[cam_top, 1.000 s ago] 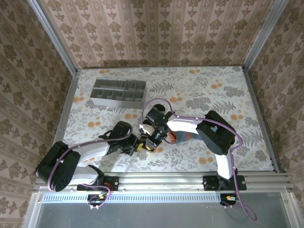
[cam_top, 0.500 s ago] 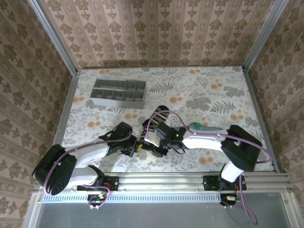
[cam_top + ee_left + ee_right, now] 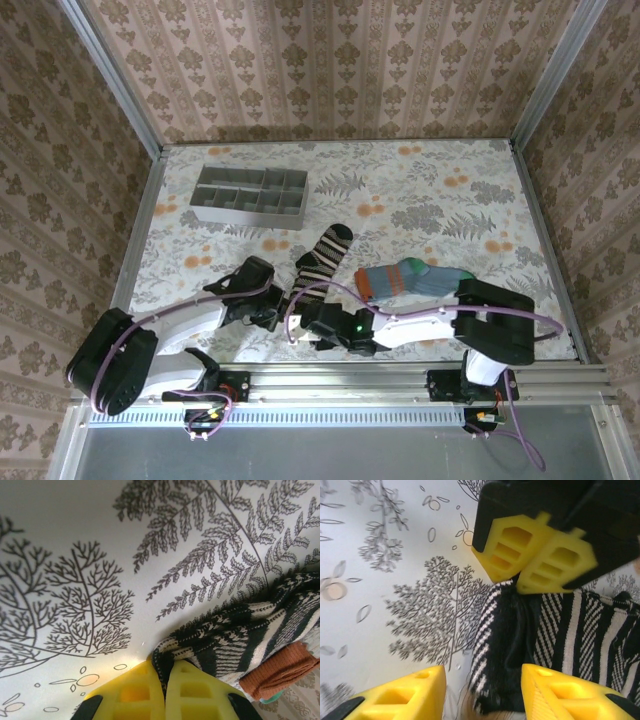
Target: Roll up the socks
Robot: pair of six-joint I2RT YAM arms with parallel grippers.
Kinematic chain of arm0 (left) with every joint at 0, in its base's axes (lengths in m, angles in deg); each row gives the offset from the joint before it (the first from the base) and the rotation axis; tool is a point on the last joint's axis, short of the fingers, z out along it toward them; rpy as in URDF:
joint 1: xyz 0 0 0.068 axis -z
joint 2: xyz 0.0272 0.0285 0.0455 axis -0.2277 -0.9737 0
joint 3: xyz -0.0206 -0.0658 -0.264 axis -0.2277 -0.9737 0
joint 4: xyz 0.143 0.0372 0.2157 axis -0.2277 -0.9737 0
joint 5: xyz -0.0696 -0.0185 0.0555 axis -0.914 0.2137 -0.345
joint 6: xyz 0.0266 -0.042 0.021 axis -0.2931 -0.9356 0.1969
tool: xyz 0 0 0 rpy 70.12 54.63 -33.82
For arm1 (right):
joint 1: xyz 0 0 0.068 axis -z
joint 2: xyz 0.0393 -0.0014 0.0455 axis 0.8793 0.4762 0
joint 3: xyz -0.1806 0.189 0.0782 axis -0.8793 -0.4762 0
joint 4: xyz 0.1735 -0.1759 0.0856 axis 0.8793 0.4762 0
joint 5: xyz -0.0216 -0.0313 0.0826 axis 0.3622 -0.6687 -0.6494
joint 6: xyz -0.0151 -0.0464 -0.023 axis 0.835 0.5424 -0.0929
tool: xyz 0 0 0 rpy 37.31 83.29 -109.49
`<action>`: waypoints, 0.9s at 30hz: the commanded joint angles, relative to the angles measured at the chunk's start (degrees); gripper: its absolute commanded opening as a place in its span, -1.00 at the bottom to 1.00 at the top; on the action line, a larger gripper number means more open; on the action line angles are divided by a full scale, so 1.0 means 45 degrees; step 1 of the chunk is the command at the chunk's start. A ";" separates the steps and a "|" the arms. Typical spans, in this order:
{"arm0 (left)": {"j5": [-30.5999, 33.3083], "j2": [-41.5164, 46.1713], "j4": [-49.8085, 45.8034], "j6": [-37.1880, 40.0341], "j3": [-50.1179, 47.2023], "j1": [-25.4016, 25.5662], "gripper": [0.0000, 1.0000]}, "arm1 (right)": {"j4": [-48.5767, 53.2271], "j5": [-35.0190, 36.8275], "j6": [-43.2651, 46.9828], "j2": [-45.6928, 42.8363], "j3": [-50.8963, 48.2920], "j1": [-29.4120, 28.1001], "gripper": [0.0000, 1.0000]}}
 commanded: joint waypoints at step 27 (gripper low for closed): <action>0.0372 0.1931 -0.3141 0.1992 0.0571 -0.1853 -0.26 | 0.4062 -0.7553 -0.4665 0.1785 0.1799 0.3442 -1.00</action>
